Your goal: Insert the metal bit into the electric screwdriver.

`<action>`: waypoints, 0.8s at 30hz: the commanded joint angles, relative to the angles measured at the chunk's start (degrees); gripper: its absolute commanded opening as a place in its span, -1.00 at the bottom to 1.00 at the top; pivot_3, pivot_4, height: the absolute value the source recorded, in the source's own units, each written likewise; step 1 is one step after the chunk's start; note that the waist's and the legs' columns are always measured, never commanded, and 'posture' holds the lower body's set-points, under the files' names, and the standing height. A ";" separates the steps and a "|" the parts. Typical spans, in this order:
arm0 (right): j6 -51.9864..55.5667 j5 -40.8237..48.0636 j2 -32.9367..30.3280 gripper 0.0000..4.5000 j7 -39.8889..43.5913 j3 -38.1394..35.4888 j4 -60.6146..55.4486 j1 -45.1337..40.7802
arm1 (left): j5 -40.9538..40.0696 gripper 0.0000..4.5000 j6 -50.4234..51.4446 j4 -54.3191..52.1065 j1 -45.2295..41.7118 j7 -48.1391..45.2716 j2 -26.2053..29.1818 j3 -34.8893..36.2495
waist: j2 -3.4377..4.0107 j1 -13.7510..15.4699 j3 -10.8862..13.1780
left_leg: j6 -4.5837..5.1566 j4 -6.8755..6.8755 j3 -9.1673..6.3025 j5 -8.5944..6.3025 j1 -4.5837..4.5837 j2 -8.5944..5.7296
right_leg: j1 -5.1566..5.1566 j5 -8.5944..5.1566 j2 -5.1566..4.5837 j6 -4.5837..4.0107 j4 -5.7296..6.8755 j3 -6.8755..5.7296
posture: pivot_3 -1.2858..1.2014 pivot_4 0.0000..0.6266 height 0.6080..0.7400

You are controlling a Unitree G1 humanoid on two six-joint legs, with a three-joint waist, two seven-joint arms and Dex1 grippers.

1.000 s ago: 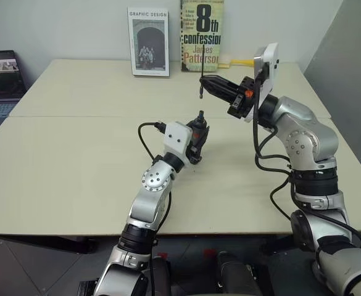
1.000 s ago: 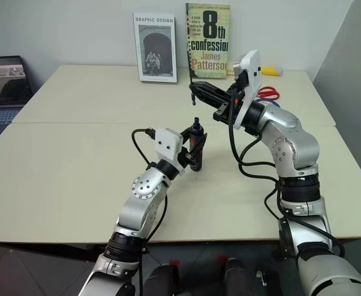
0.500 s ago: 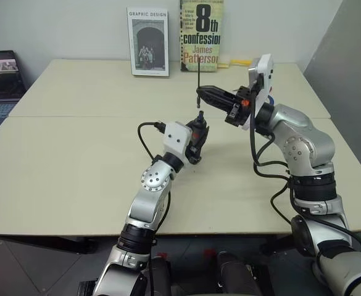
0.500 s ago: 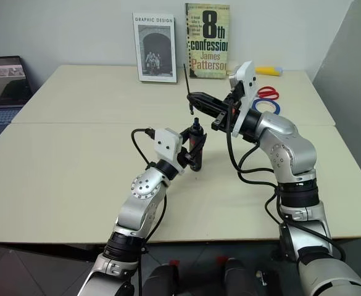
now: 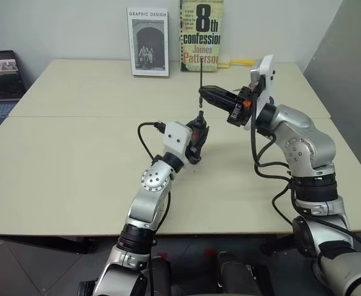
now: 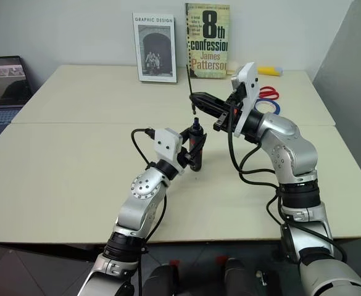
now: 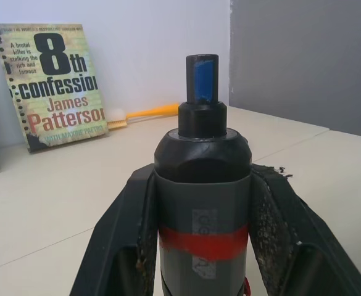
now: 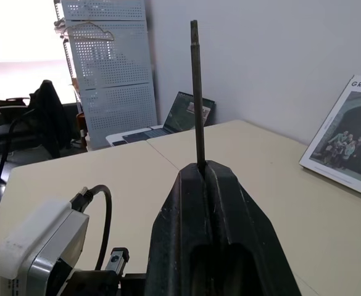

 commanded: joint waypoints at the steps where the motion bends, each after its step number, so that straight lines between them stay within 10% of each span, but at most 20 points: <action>1: -1.46 -0.07 -0.45 -1.00 0.37 -0.47 -0.62 -0.02 | 0.42 -0.27 -0.04 -1.43 0.37 0.11 0.46 0.11 | 0.00 -0.01 0.00 | 0.00 0.00 0.00 0.00 0.00 0.00 | 0.00 0.00 0.00 0.01 0.00 0.00 | 0.03 -0.52 1.00; 24: -2.31 -1.22 -0.08 -1.00 1.45 0.24 0.32 0.75 | 0.42 -0.27 0.12 -1.66 0.74 -0.03 0.87 0.07 | 0.00 -0.28 0.00 | 0.00 -0.01 0.00 0.00 0.00 0.00 | -0.01 -0.01 0.00 -0.02 0.00 0.00 | 0.03 -0.52 1.00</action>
